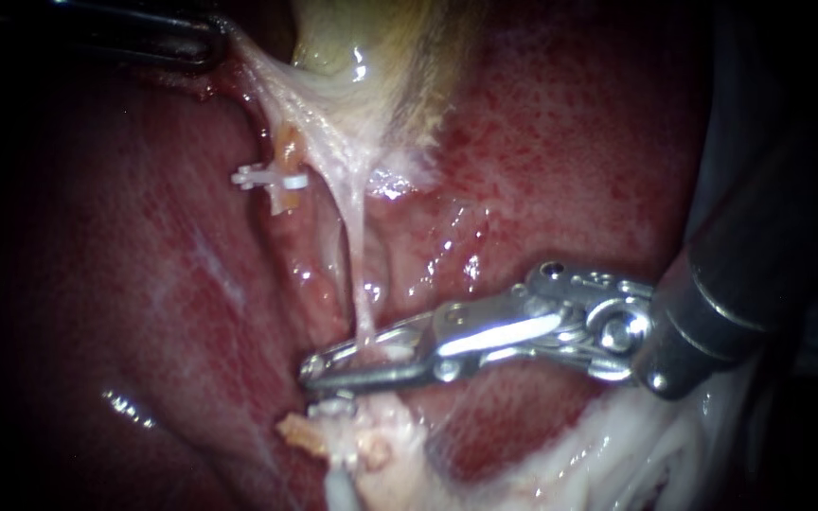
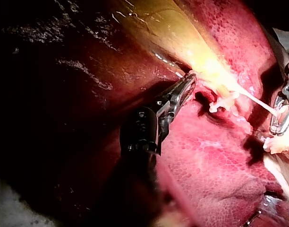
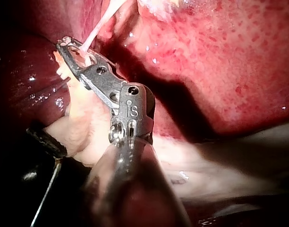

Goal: Clipping second clip right tube

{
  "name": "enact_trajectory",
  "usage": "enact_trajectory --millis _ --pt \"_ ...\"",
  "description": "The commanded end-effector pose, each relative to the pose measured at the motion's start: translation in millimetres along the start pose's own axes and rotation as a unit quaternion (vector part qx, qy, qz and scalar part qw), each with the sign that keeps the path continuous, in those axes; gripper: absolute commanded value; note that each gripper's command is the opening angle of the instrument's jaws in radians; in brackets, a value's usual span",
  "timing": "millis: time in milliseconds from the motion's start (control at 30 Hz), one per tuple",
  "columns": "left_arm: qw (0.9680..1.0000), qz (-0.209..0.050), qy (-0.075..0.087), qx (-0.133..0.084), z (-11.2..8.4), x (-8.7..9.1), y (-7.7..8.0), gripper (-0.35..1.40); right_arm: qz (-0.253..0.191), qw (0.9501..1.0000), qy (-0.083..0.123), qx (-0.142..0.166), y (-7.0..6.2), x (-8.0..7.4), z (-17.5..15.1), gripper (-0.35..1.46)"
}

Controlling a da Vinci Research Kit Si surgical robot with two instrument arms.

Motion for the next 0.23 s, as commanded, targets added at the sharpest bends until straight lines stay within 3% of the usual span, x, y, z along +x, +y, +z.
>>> enact_trajectory --millis 33,233 --pt "1.0000 0.000 0.000 0.000 0.0 0.0 0.0 -0.35 0.000 1.0000 -0.001 0.000 0.1 -0.1 0.0 -0.35" --pt "1.0000 0.000 0.000 0.000 0.0 0.0 0.0 -0.35 -0.001 1.0000 0.000 -0.001 0.2 -0.2 0.1 -0.35"
